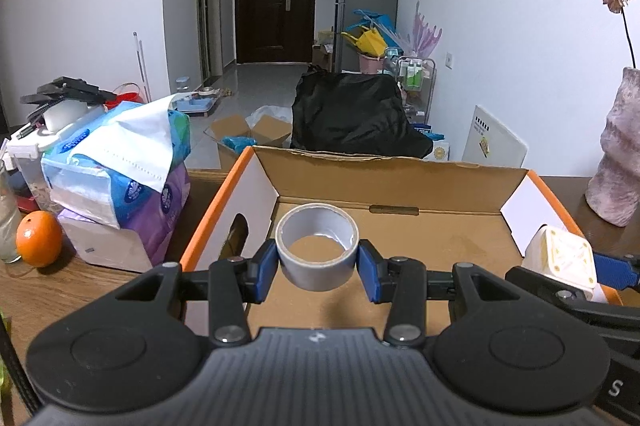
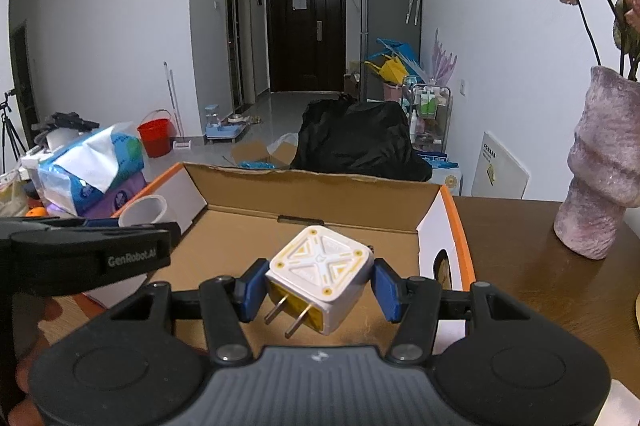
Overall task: Organize rigid objects
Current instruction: 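Lower the tape roll into the box and open the left tool while the right releases the plug cube, then withdraw both open tools from the box back over the table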
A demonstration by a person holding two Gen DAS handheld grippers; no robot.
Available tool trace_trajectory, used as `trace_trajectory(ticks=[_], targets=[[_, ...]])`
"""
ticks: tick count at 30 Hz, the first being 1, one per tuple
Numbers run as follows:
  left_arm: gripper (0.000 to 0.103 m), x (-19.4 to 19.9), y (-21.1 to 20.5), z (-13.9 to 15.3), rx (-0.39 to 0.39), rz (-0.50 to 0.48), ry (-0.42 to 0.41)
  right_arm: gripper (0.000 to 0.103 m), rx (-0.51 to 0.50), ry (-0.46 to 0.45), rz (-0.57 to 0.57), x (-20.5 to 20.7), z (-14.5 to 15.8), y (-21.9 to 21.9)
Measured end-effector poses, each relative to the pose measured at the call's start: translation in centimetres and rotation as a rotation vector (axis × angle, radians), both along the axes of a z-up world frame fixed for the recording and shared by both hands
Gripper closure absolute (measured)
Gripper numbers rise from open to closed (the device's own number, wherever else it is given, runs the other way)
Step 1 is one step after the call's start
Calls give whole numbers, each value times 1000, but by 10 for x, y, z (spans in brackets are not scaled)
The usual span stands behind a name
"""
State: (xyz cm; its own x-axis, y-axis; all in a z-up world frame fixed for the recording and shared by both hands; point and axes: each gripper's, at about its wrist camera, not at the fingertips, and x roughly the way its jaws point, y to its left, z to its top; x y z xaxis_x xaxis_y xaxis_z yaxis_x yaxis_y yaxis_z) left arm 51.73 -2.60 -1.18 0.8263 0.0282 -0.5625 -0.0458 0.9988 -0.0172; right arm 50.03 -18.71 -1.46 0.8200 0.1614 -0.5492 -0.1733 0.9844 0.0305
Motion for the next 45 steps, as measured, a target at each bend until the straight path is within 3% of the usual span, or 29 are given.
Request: trace_trajectory(ticks=[12,13,14,15,17,19,33,45], targets=[[56,9,4,-11,10,5,20,48,11,41,-24,13,-20,-3],[52,8,4,-10,14,5,18,48,9,46,-25,14,-21,-3],[42,8,4,-10,15,6,14,44,6,43,-30,14,-21,-3],[29,8,5,-9,19,11,9,37,3,38,-38,13,-20,-3],[12,6,5,-8,31,27,-4,9,3,25,-59,11,-18,-6],[0,5,7,-6,38,51,-20,4,15,8,-75,9,-16,-10],[0,-2,12,1,36,76,-36,0,3,-3,-79,6,-12,-10],[0,-25,23,15,23,76,-34,0,-5,-54,-56,-23,3,-12]])
